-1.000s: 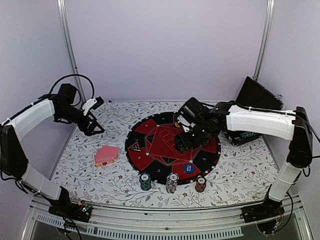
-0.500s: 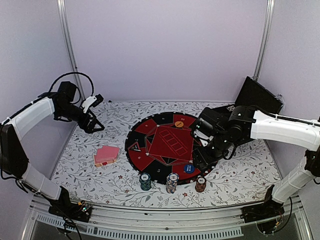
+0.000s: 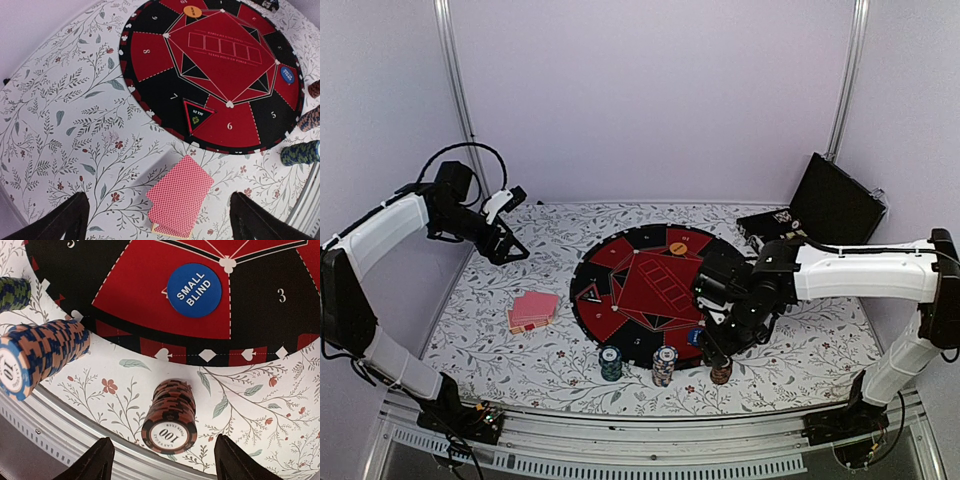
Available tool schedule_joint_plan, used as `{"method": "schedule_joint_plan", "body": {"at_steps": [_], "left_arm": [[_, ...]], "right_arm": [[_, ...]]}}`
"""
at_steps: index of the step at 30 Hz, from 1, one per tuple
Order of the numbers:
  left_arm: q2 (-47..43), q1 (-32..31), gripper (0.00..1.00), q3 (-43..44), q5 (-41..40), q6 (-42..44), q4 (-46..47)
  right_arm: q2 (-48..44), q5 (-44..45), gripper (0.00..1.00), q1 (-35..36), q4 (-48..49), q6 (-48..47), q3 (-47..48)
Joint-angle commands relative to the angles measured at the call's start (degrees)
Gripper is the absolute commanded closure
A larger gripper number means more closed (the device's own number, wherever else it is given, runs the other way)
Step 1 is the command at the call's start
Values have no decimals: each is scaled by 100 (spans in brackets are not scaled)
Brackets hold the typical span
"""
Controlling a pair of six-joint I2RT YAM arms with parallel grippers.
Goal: Distribute texas hold em gaming equipment
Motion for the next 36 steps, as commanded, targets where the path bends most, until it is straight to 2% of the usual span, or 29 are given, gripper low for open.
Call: {"method": "schedule_joint_plan", "body": {"at_steps": [1,8,28,36], "left_arm": [[-116,-54,0,137,16,-12,-44],[-88,-51,0,152,24,-10,-46],[-108,-54,0,189,4,-1,-48],[-164,-54,0,207,-41,42,-59]], "right_arm": [[293,69,27,46,279,-75,-76],[498,287,29,81,291,-89,-98],[621,493,51,186,242,-54,-227],[641,469,48,211,267,-52,-298]]}}
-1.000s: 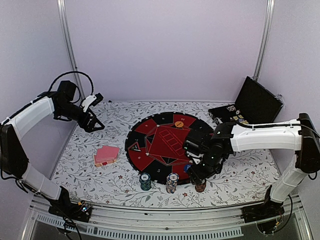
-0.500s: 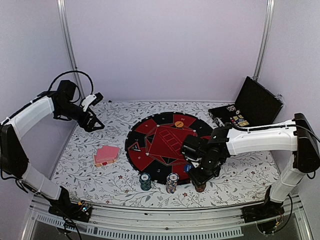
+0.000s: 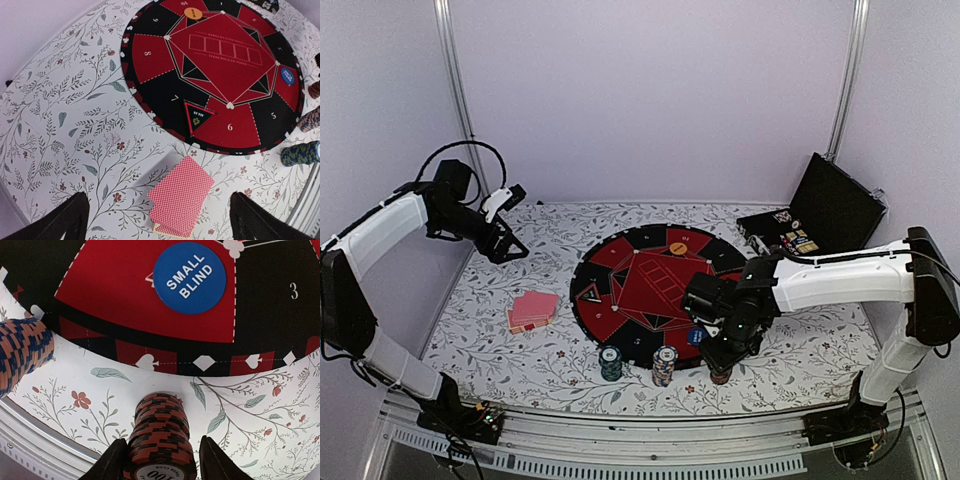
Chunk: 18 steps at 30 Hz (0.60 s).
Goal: Distribute texas hold em gaming equipment
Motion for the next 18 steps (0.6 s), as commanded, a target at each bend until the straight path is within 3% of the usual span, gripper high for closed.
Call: {"method": "schedule_joint_plan", "body": {"at_steps": [1,5,11,18], "left_arm": [[-144,-54,0,163,-44,38,-41],[-140,-54,0,181,-41,46,-46],[-121,-54,0,181,-32,43,-46],[-97,-53,0,230,-20,46,-46]], "right_arm": [[35,106,48,74,8,34,-76],[43,105,51,80,19,33,-68],[-8,230,69,79,-179,34,133],[-131,327,76,79,-508,37,475]]}}
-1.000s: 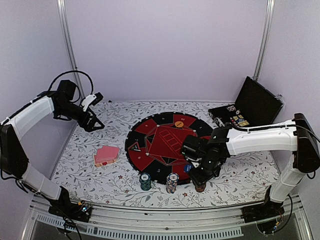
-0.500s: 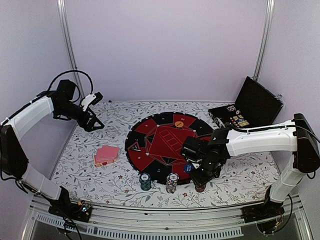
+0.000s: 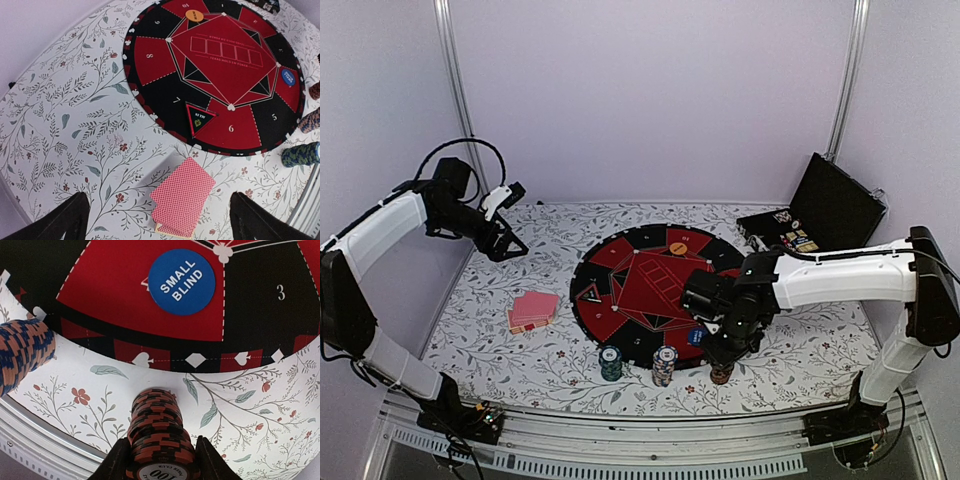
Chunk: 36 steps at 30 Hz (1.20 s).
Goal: Distribute texas hold em gaming equipment
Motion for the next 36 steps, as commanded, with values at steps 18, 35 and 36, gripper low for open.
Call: {"method": "schedule_joint_plan", "body": {"at_steps": [18,35,36], "left_arm": [[-81,-26,0,111,29,23,-31],[-10,-21,0,190,220,-28,-72],[12,-25,0,210,227,-44,-85]], "right_arm": [[890,481,79,-1759,400,-1078,2508],[4178,490,81,-3222,878,-1556,5515],[4267,455,81,-3248,909,-1553,5538]]}}
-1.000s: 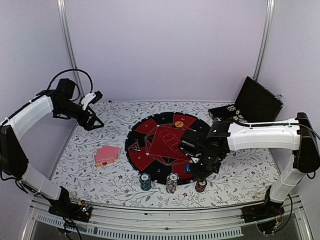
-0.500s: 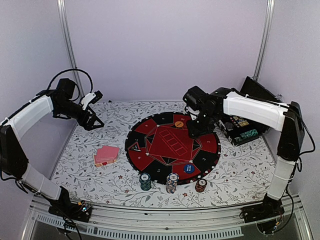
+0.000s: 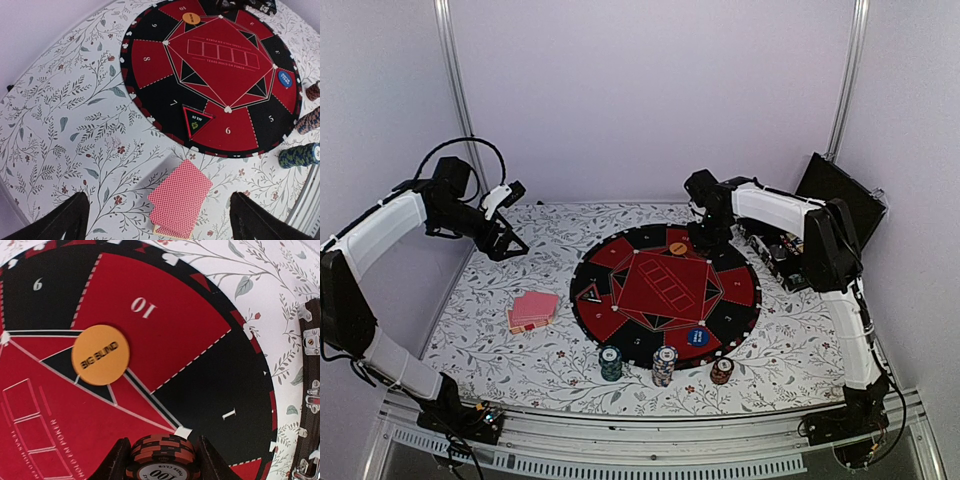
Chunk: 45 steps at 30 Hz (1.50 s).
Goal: Distribute texas hold em gaming equipment
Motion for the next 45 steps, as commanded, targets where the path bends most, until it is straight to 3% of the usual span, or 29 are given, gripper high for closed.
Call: {"method": "schedule_joint_plan", "body": {"at_steps": [1,24,26,29,32,39,45], "left_arm": [[25,-23,0,174,140,-43,-73],[66,-22,0,134,341,-36,-84],[73,-22,0,157,335,-35,-83],[74,-23,0,179,340,-34,-83],[77,-23,0,217,338,-47,-84],[47,-23,0,242,348,-104,-83],[-2,-23,0,264,331,-84,-83]], "right_arm": [[406,-38,81,-190,250,-61,301],[1253,-92,80,-448,598,-199,765],[1234,-77,71,-471,557,-171,765],[1141,-80,44,-476,489,-197,770],[913,-78,33,-472,432,-212,771],[63,-24,28,-444,160,-205,615],[-1606,-219,26,-5,417,-125,-1231]]}}
